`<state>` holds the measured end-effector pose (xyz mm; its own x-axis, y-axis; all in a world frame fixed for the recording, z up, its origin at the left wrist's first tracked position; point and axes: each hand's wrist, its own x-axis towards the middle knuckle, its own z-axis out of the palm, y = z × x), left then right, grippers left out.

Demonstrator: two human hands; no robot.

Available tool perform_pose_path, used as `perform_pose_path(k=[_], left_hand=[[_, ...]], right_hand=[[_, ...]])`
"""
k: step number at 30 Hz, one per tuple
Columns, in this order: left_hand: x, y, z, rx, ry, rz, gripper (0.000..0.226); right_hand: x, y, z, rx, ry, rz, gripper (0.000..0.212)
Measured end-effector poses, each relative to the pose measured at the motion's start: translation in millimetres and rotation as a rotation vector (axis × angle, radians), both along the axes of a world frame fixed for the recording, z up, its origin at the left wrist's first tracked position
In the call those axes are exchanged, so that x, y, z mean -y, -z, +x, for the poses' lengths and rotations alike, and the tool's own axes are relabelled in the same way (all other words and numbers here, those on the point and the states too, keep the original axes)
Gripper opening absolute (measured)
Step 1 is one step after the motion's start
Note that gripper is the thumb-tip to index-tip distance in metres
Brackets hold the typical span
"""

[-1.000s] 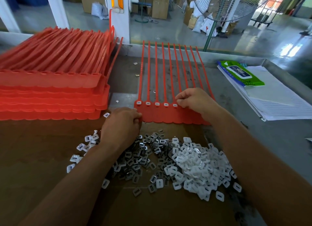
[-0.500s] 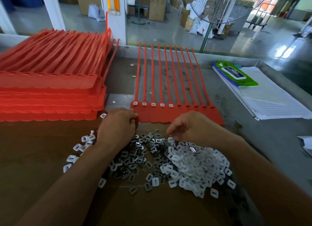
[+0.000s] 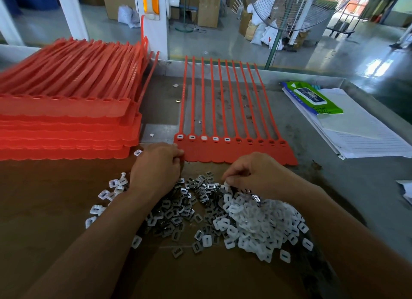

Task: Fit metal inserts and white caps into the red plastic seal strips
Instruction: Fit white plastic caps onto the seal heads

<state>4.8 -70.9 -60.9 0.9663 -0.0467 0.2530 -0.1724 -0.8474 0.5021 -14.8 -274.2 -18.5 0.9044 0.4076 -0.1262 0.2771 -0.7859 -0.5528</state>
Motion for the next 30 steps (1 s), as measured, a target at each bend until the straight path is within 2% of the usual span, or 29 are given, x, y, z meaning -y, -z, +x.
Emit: perform_pose_path(k=[12, 17, 19, 21, 30], left_hand=[[0, 2, 1, -0.007, 0.002, 0.010, 0.029], [0, 1, 1, -0.005, 0.007, 0.004, 0.029], [0, 1, 2, -0.009, 0.008, 0.005, 0.029], [0, 1, 2, -0.009, 0.010, 0.004, 0.029], [1, 0, 1, 0.002, 0.006, -0.008, 0.029]], right_hand=[[11, 3, 19, 0.014, 0.270, 0.242, 0.017], [16, 5, 45, 0.188, 0.363, 0.113, 0.019], [17, 6, 56, 0.214, 0.403, 0.086, 0.014], [19, 8, 65, 0.228, 0.432, 0.064, 0.008], [17, 8, 80, 0.187, 0.380, -0.069, 0.009]])
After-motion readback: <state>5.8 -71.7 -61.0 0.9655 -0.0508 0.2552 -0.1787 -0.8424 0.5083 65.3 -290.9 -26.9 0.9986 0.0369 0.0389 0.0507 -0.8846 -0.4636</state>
